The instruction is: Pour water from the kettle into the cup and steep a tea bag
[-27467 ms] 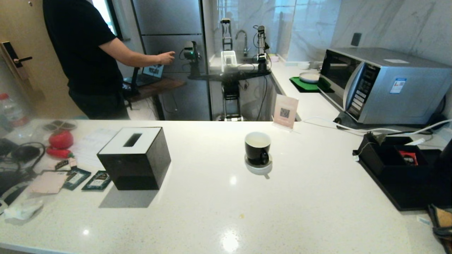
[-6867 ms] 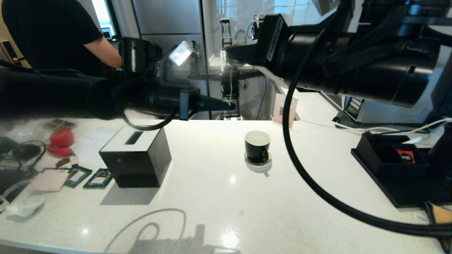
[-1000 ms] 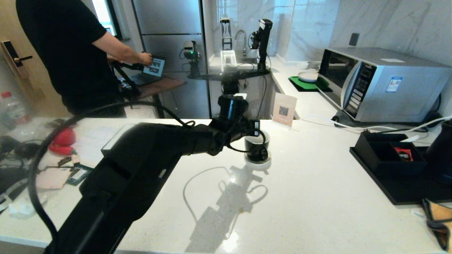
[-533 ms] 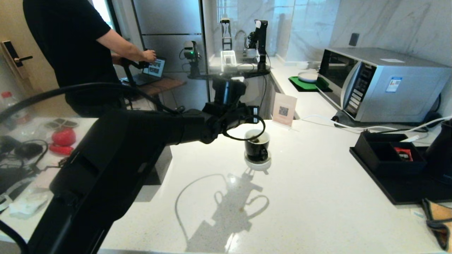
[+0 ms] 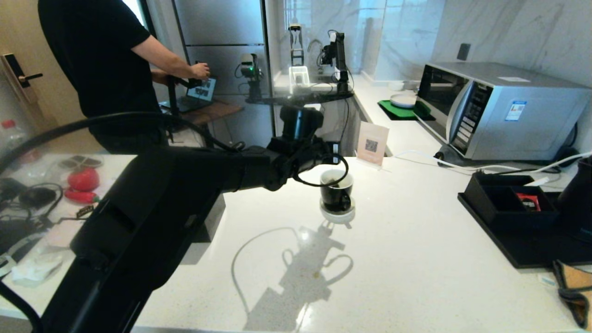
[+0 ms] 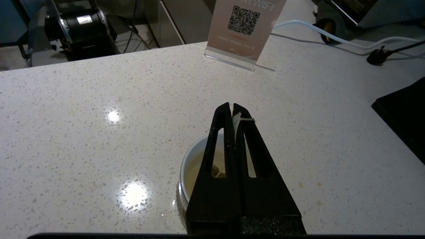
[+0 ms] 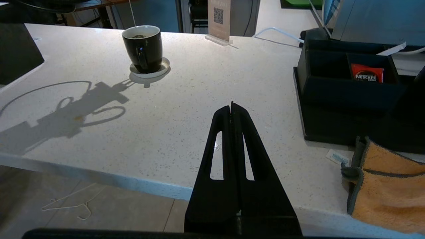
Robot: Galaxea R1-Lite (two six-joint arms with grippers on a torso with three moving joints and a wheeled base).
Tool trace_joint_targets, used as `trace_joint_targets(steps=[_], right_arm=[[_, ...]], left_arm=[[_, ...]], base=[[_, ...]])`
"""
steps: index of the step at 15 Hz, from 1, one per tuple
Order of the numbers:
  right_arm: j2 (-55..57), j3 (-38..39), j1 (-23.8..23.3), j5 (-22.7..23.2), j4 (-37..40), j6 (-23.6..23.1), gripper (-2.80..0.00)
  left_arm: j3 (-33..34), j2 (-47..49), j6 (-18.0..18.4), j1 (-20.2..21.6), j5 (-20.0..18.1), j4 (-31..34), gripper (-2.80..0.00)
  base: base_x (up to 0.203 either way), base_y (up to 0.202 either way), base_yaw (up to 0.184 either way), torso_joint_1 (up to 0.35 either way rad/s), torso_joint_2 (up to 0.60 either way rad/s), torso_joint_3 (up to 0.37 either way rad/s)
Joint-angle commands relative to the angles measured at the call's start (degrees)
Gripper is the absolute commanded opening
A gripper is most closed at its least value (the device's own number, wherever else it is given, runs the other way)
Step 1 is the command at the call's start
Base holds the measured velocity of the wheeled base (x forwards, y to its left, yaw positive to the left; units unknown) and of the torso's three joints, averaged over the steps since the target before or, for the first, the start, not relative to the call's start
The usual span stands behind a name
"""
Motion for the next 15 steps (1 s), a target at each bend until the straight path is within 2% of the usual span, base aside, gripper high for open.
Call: trace_joint_targets(steps=[1, 10, 15], right_arm=[[-0.5, 2.5, 0.1, 0.3, -1.4, -0.2, -2.80], [-0.6, 2.5, 0.1, 0.4, -2.1, -0.8, -2.80], [-0.6, 2.5, 0.1, 0.3, -2.7, -0.8, -2.80]], left_arm=[[-0.1, -1.3, -0.1, -0.3, 0.2, -0.1, -2.80], [-0.6, -7.9, 0.4, -1.5, 0.0, -1.9, -2.80], [-1.7, -6.2, 3.4, -1.3, -0.7, -2.3, -2.80]], base=[[0.000, 0.000, 0.000, 0.000, 0.00, 0.000], [0.000, 0.000, 0.000, 0.000, 0.00, 0.000], [0.000, 0.000, 0.000, 0.000, 0.00, 0.000]])
